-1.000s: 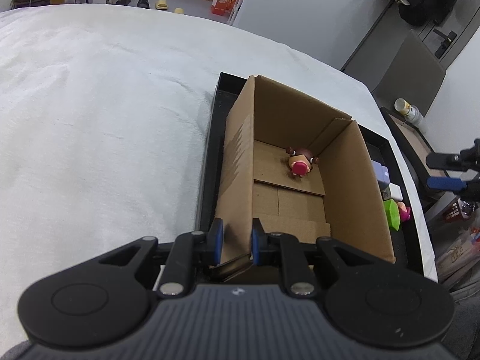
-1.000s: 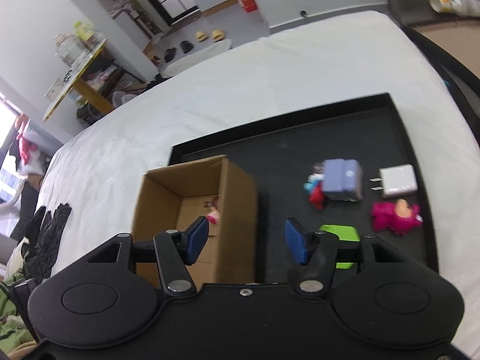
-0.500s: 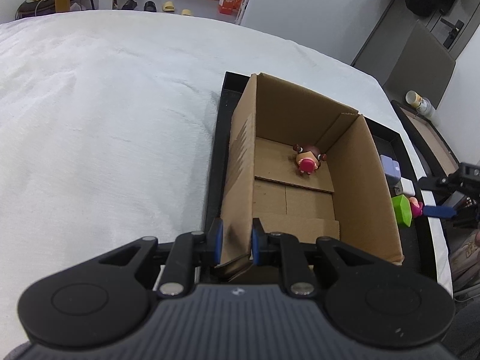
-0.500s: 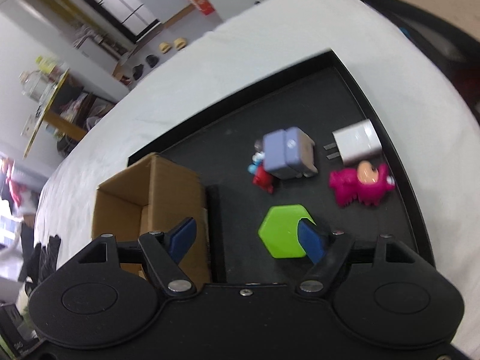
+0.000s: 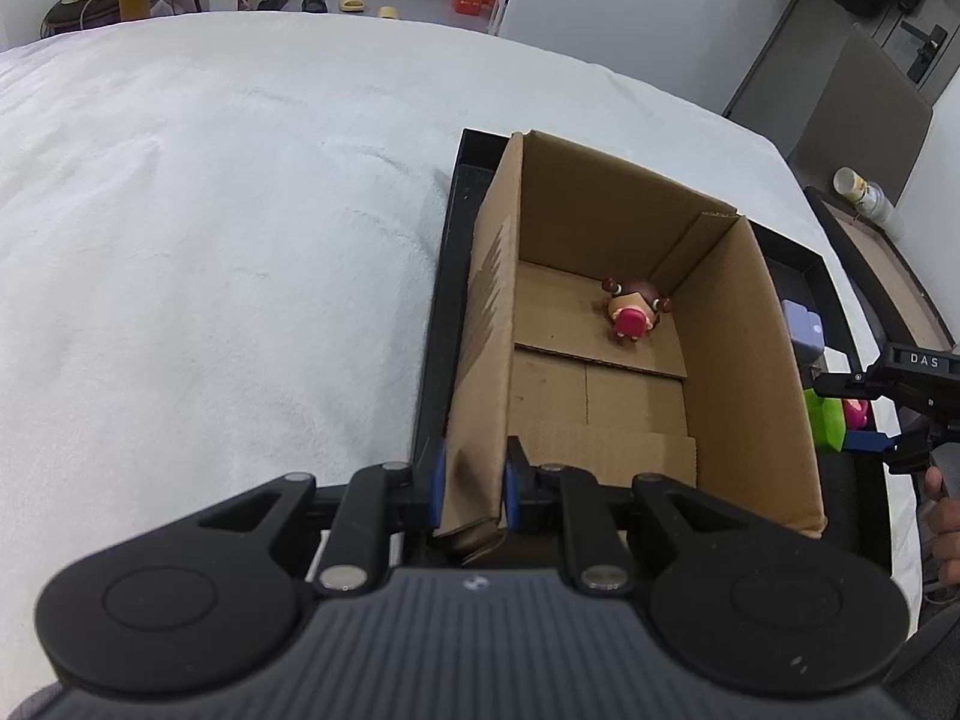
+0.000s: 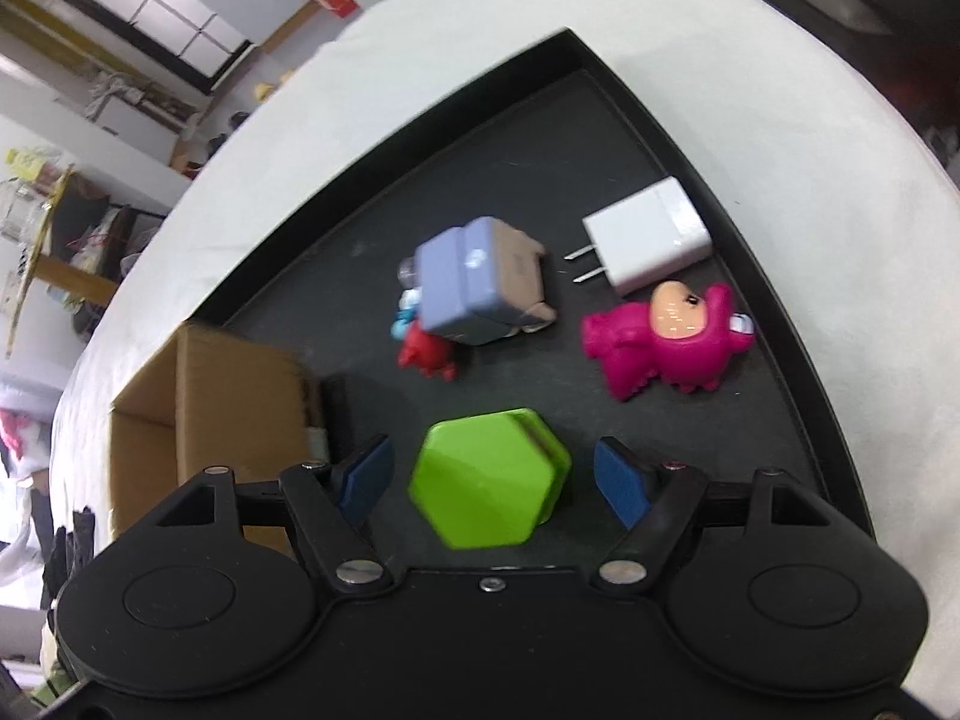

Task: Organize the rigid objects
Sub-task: 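Move the right gripper back over the green hexagonal block and grasp it, then lift the green block and carry it over the cardboard box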

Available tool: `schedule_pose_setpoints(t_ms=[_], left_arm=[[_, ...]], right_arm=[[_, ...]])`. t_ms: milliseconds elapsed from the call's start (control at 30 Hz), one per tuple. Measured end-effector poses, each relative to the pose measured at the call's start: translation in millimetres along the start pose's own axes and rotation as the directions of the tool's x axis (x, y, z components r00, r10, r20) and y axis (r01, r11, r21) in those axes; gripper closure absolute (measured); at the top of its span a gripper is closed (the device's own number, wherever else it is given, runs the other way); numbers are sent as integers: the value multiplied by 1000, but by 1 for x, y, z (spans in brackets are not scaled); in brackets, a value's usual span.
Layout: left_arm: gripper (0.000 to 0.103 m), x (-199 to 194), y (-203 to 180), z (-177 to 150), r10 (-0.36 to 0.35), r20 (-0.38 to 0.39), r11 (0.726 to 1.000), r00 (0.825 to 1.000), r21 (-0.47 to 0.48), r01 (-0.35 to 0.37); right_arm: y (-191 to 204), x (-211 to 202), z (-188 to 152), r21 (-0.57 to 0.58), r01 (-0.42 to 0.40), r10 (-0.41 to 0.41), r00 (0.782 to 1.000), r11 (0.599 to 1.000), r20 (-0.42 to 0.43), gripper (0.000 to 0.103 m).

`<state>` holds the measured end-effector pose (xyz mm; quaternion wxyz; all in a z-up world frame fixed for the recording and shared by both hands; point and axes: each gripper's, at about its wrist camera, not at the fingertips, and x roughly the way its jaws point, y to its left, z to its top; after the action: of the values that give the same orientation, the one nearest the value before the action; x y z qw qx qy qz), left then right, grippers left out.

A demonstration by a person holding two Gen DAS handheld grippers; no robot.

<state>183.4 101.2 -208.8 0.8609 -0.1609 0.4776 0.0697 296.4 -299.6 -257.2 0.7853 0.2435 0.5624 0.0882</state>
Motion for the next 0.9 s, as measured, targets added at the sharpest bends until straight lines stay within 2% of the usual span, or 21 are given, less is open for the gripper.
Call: schedule_pose_setpoints(t_ms=[167, 300, 333, 433, 900], left_arm=[[85, 2, 0, 0, 6, -7, 1000, 1000, 0, -6], [85, 2, -1, 0, 10, -10, 1000, 1000, 2, -10], [85, 3, -1, 1, 11, -11, 1000, 1000, 3, -11], [85, 3, -2, 1, 17, -12, 1000, 1000, 9, -17], [86, -4, 0, 1, 10, -6, 1000, 1000, -4, -10]], right_arm=[[-6, 10, -2, 12, 9, -9, 1000, 1000, -25, 32], [-5, 16, -6, -18, 19, -20, 998, 1000, -53, 41], [-5, 17, -6, -25, 28, -30, 998, 999, -55, 47], [-4, 15, -7, -42, 34, -36, 998, 999, -43, 53], [23, -23, -12, -158, -7, 9, 1000, 987, 10, 53]])
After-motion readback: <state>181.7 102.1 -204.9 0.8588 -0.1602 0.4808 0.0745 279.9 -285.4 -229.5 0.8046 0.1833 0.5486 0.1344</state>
